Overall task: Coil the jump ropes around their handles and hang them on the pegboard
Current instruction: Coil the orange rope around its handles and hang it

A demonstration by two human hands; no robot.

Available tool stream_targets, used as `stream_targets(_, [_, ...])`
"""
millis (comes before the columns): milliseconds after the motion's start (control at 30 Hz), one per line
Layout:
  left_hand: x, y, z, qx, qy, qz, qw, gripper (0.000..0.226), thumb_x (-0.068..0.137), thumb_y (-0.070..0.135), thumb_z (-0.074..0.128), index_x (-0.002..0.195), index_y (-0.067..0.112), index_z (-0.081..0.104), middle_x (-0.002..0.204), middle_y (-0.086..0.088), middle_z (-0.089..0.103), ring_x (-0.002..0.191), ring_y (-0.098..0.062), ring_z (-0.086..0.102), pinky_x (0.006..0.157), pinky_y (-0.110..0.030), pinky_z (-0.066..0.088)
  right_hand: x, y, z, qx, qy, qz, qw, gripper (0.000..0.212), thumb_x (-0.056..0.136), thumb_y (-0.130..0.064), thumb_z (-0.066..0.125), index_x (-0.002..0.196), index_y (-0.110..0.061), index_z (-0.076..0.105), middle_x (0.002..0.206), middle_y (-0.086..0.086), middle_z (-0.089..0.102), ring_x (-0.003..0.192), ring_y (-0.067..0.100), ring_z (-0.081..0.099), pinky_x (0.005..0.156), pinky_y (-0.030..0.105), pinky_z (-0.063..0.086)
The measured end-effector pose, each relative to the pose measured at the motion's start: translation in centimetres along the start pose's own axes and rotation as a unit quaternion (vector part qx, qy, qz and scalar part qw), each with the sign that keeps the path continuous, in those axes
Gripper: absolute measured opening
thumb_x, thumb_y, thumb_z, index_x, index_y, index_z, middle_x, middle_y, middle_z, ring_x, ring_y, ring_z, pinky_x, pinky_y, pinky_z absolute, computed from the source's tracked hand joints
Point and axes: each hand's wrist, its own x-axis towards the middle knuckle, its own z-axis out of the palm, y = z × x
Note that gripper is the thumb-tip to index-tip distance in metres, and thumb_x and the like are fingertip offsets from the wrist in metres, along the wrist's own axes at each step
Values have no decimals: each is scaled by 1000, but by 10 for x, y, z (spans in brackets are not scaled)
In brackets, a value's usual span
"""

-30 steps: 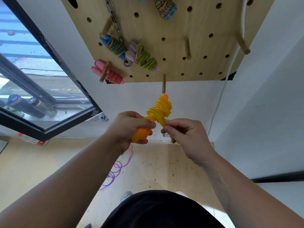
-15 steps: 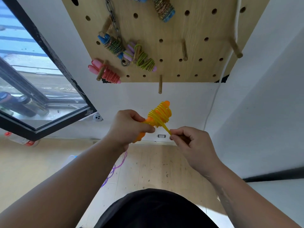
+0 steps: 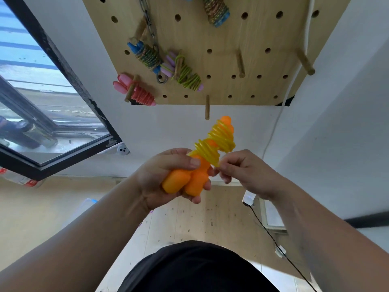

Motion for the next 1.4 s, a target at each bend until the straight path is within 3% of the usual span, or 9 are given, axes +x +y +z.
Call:
stream_targets(133, [-5, 1, -14, 145, 1, -46, 988, 44, 61, 10, 84, 97, -7, 65, 97, -30, 69, 88, -44, 69, 68, -46, 60, 30, -12, -16, -124, -148, 49, 980, 15, 90, -6, 66, 79, -14, 71, 71, -12, 67, 67, 2, 59, 66, 22, 50])
stream_targets(267, [-7, 0, -16, 388, 84, -50, 917, 30, 62, 7, 91, 87, 8, 73, 83, -13, 76, 66, -19, 67, 56, -28, 53, 75, -33, -15, -295, -248, 122, 914, 12, 94, -23, 71, 99, -16, 78, 86, -9, 74, 77, 3, 66, 68, 22, 54])
stream_targets(367, [2, 0, -29, 540, 177, -1, 823, 22, 64, 18, 87, 82, 16, 75, 69, 1, 63, 50, -5, 49, 46, -17, 38, 108, -54, 7, -419, -236, 123, 868, 17, 96, -30, 67, 104, -19, 77, 91, -8, 73, 81, 9, 65, 69, 27, 56])
stream_targets(433, [7, 4, -47, 545, 252, 24, 800, 23, 63, 20, 85, 82, 16, 74, 69, 4, 57, 48, -8, 46, 41, -17, 34, 126, -65, 28, -487, -175, 97, 850, 22, 99, -31, 61, 109, -18, 76, 99, -4, 73, 88, 13, 66, 81, 34, 57])
stream_targets(633, [11, 34, -106, 406, 363, 43, 837, 26, 63, 22, 90, 76, 11, 70, 69, -4, 68, 56, -15, 57, 48, -26, 46, 127, -58, 86, -507, 12, 49, 861, 26, 104, -25, 44, 98, -22, 69, 89, 3, 65, 85, 24, 61, 75, 44, 52])
stream_targets(733, [7, 42, -117, 319, 351, 36, 880, 31, 61, 18, 92, 80, 7, 70, 64, -6, 70, 51, -13, 60, 52, -30, 54, 117, -46, 100, -448, 141, -15, 883, 25, 104, -27, 51, 117, -22, 72, 97, 0, 68, 88, 19, 62, 75, 40, 52])
stream_targets(867, [4, 41, -123, 243, 325, 18, 914, 38, 59, 10, 92, 88, 0, 69, 68, -8, 67, 56, -17, 62, 55, -36, 58, 109, -39, 119, -375, 256, -34, 890, 14, 100, -24, 62, 103, -17, 74, 86, -7, 68, 77, 9, 61, 66, 31, 52])
stream_targets(1167, [-14, 44, -139, 29, 289, -15, 957, 36, 75, 9, 84, 103, -1, 65, 82, -17, 70, 71, -30, 73, 70, -53, 62, 119, -46, 154, -234, 287, 10, 929, 2, 99, -26, 63, 98, -25, 61, 77, -9, 64, 69, 11, 61, 59, 23, 49])
stream_targets(1400, [-35, 48, -147, -160, 137, -30, 977, 19, 88, 17, 64, 103, 6, 62, 85, -15, 71, 76, -30, 69, 59, -36, 54, 134, -60, 173, 196, 316, 127, 919, 24, 93, -26, 68, 109, -16, 53, 57, 0, 48, 53, 14, 41, 44, 25, 34])
